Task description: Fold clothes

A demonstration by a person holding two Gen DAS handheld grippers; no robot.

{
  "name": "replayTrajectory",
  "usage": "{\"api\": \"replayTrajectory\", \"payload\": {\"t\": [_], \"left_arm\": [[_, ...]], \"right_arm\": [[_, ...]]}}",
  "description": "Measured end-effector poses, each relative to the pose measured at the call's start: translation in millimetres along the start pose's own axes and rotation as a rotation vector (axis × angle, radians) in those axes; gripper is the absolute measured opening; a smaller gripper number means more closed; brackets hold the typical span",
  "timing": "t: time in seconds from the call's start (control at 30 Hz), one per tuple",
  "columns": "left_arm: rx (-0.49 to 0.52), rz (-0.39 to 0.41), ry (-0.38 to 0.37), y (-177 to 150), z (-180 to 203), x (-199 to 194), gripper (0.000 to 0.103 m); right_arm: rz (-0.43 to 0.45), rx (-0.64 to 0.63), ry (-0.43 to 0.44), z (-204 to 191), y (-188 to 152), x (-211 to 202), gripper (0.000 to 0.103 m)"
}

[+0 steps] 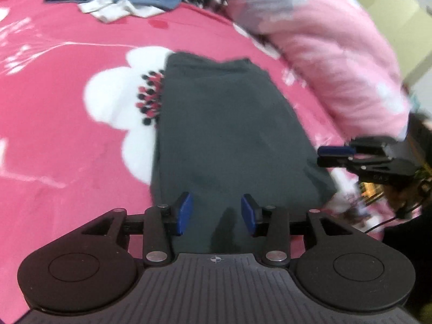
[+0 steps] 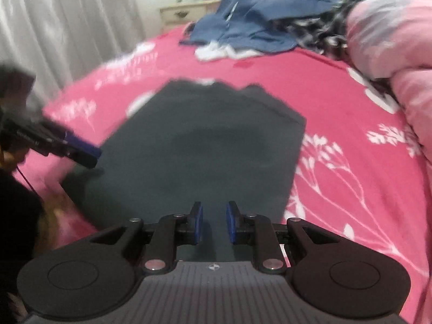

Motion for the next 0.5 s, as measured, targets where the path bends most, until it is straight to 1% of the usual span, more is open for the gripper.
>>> {"api": "replayTrajectory", "payload": {"t": [0.03, 0.07, 0.1, 0.2, 0.27, 0.33, 0.37, 0.43, 0.47, 0.5], "left_arm": [[0.014, 0.004, 0.009, 1.3, 1.8, 1.2, 0.038], [0.027, 0.008, 0.019, 2.6, 3.5, 2.4, 0.038], [0.041, 0.012, 0.028, 3.9, 5.3, 3.6, 0.038], [0.082, 0.025, 0.056, 7.9, 10.7, 7.2, 0.040], [0.120, 0.060, 0.045, 21.9, 26.6, 17.9, 0.041], [0.144, 0.073, 0.051, 31.5, 44.3, 40.2, 0.041], [0.155, 0.077, 0.074, 32.8, 49.6, 52.9, 0.041], [0.179, 0.066, 0.163, 28.0, 48.8, 75.7, 0.040], [0.176, 0.057, 0.200, 25.1, 46.0, 80.4, 0.040], [0.164, 0.063, 0.210, 24.6, 45.1, 79.3, 0.040]], "right_arm": [[-0.042, -0.008, -0.031, 7.0, -7.8, 9.5, 0.018], [-0.066, -0.024, -0.058, 12.0, -9.9, 10.4, 0.010], [-0.088, -0.039, -0.083, 17.0, -11.7, 11.0, 0.010], [0.010, -0.021, -0.028, 21.1, 9.9, -13.9, 0.010], [0.092, -0.061, -0.008, 16.4, 30.3, -14.1, 0.011], [0.149, -0.115, -0.009, 14.5, 43.7, 1.3, 0.011], [0.163, -0.119, -0.012, 13.7, 46.8, 14.3, 0.011], [0.142, -0.061, -0.023, 21.9, 47.5, 46.1, 0.011], [0.111, -0.020, -0.029, 28.0, 45.8, 58.8, 0.011], [0.080, 0.019, -0.034, 33.9, 44.3, 71.2, 0.011]]}}
Point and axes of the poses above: each gripper's, at about its wrist camera, not at the fingertips, and x roughly the way its jaws point, z to its right, y to its top, the point moved 2 cm from there along x, roughly the way its jaws point, and after that the axes turned 10 degrees about z, right-handed, at the moved point
